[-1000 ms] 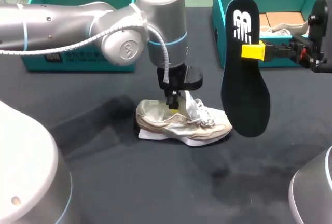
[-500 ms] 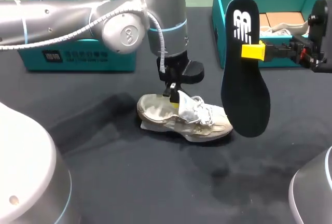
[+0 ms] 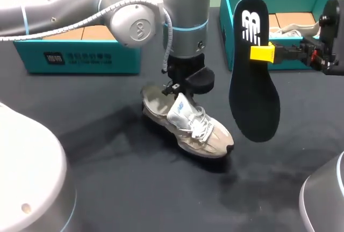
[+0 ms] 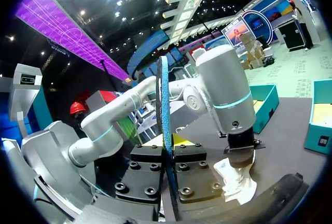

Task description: Take the shoe out of the shoebox, open the shoe tongue, remove and reinsert the insole, then place the shoe into the shoebox

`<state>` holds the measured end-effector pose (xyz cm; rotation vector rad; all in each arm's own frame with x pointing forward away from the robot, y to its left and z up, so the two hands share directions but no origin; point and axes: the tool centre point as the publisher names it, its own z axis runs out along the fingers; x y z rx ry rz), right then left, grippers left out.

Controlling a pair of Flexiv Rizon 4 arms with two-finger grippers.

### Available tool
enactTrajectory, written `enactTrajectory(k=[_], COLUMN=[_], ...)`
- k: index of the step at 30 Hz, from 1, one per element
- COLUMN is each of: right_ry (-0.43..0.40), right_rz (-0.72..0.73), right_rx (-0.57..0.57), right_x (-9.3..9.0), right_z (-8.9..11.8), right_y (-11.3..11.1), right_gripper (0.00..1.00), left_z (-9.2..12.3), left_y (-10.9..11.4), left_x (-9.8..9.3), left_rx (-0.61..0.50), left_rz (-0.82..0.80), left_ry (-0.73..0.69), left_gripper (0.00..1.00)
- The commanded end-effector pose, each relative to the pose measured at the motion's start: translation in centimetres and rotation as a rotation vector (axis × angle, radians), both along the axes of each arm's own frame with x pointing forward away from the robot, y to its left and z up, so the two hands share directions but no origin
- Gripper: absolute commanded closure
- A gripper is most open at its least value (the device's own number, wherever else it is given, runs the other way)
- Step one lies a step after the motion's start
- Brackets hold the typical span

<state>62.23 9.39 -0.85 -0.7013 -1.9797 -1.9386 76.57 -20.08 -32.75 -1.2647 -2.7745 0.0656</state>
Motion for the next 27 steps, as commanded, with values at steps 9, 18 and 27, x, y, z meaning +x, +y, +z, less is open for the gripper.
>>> enactTrajectory(k=[9, 18, 27], right_ry=[0.000, 0.000, 0.000], right_rz=[-0.024, -0.024, -0.024], right_rx=[-0.002, -0.002, -0.002], right_x=[-1.2, -1.2, -1.2], right_z=[-0.2, -0.2, -0.2], right_y=[-0.3, -0.3, -0.3], right_gripper=[1.00, 1.00, 1.00], left_z=[1.2, 1.6, 1.1], left_y=[0.3, 0.8, 0.4], left_x=[-1.9, -3.7, -4.7], left_rx=[-0.067, -0.127, -0.172], left_rz=[-0.252, -0.521, -0.609], left_ry=[-0.140, -0.286, -0.324], left_gripper=[1.00, 1.00, 1.00])
